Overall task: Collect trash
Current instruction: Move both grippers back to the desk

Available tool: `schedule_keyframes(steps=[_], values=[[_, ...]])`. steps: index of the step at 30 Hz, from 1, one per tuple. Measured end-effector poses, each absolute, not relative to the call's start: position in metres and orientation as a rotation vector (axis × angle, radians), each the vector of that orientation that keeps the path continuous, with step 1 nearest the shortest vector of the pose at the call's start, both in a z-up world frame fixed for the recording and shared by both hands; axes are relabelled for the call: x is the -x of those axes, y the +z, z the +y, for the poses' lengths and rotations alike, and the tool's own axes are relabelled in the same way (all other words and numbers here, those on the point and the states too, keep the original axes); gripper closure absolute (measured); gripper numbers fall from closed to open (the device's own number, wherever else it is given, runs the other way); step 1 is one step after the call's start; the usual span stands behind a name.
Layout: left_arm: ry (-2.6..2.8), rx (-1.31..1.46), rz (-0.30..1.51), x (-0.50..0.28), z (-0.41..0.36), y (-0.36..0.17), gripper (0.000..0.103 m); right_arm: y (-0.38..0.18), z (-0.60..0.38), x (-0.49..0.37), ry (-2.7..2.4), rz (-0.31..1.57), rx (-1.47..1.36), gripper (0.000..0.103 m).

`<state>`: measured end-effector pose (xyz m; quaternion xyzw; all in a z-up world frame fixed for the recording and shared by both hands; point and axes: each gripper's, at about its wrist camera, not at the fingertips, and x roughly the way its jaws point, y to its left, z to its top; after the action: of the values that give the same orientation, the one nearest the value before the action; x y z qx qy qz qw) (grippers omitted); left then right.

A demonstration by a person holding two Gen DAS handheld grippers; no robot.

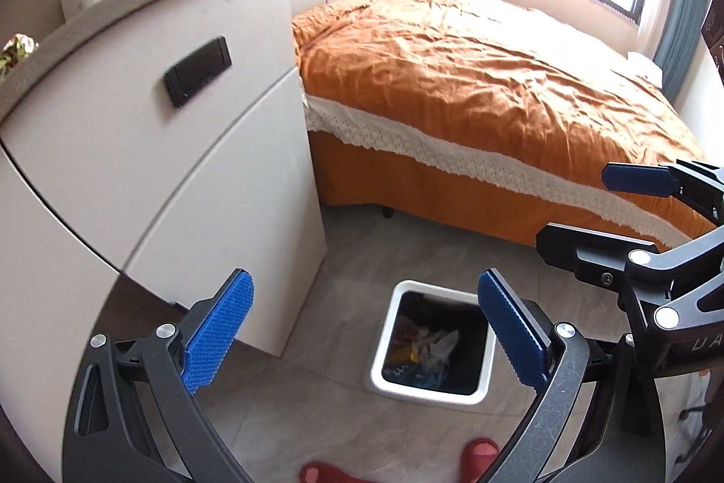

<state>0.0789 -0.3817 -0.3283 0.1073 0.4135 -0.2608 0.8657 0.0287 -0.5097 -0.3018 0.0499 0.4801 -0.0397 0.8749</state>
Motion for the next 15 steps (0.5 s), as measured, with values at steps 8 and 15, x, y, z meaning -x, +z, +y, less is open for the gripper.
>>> schedule_keyframes(steps=[8,15], values=[[-0.514,-0.160,0.768,-0.082,-0.339,-0.240,0.005,-0.218,-0.476,-0.046,-0.046,0.889,-0.042,0.005],[-0.432,-0.126,0.667,-0.097,-0.282,-0.165,0.005,-0.147,-0.426,-0.079,0.024,0.769,0.023,0.005]])
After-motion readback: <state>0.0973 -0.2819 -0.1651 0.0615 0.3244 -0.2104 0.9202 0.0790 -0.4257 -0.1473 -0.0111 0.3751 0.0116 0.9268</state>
